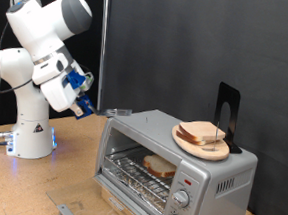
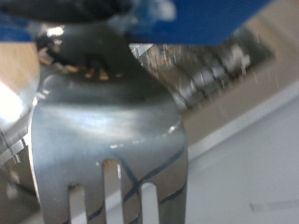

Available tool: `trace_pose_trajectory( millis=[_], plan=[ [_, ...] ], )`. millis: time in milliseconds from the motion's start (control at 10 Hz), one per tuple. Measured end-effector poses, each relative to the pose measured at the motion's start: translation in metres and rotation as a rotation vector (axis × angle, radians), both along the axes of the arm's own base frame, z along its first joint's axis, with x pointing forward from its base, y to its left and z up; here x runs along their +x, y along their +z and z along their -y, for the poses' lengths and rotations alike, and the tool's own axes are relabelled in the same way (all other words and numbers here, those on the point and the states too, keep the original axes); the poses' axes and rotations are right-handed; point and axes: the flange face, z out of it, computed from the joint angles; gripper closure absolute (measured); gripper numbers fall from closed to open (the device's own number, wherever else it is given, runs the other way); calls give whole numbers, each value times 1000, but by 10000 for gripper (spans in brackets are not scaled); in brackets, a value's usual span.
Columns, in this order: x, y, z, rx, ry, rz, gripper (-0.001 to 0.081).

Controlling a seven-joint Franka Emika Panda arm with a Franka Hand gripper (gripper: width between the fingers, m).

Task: Make a piece of toast with the oven

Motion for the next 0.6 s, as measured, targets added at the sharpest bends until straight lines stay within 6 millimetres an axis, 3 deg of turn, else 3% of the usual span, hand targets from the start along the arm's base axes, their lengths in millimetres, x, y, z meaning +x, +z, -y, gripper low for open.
trace_pose_trajectory(
  millis=[300, 600],
  plan=[
    [9, 8, -58, 72, 22, 56, 400],
    [9, 19, -116, -9, 5, 127, 400]
  ],
)
